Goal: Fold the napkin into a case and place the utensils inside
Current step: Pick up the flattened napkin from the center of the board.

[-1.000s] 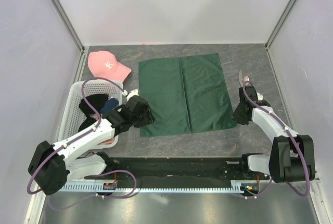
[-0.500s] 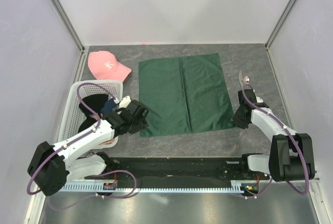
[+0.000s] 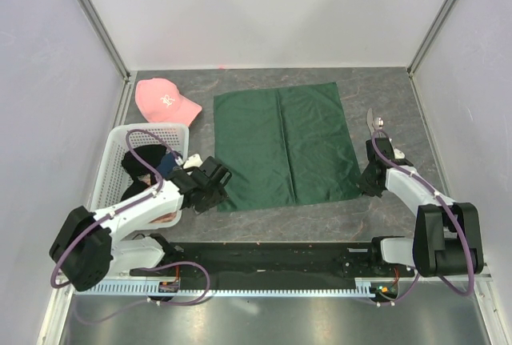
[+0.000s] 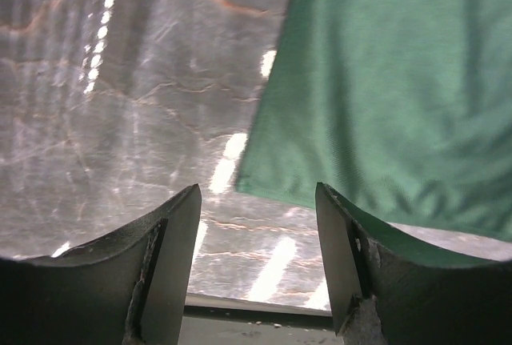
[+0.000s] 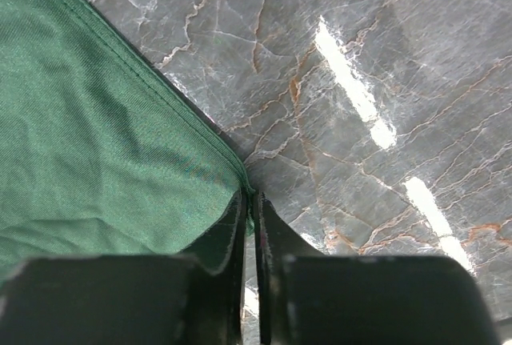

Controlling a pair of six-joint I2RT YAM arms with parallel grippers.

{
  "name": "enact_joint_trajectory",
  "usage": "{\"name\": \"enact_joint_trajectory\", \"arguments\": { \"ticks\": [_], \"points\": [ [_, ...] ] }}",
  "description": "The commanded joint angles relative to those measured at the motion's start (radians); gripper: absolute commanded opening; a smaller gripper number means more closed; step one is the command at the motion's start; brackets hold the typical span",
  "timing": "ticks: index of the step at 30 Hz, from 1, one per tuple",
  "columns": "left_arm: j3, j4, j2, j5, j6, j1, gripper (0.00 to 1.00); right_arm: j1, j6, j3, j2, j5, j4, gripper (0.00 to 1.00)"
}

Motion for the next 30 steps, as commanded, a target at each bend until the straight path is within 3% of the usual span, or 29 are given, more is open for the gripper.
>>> {"name": "enact_joint_trajectory", "arguments": {
  "ticks": [1, 7, 23, 30],
  "points": [
    [0.012, -0.04, 0.052, -0.021, -0.059, 0.003, 0.65, -0.001, 0.015, -0.047, 0.0, -0.017, 0.035, 0.04],
    [0.015, -0.043, 0.08, -0.003, -0.059, -0.011, 0.47, -0.001, 0.023, -0.055, -0.028, -0.026, 0.046, 0.0],
    [0.013, 0.015, 0.175, -0.024, -0.1, -0.03, 0.46, -0.001, 0.024, -0.055, -0.054, -0.051, 0.05, 0.0],
    [-0.011, 0.05, 0.226, -0.027, -0.109, -0.033, 0.4, -0.001, 0.028, -0.056, -0.054, -0.058, 0.05, 0.0]
  ]
}}
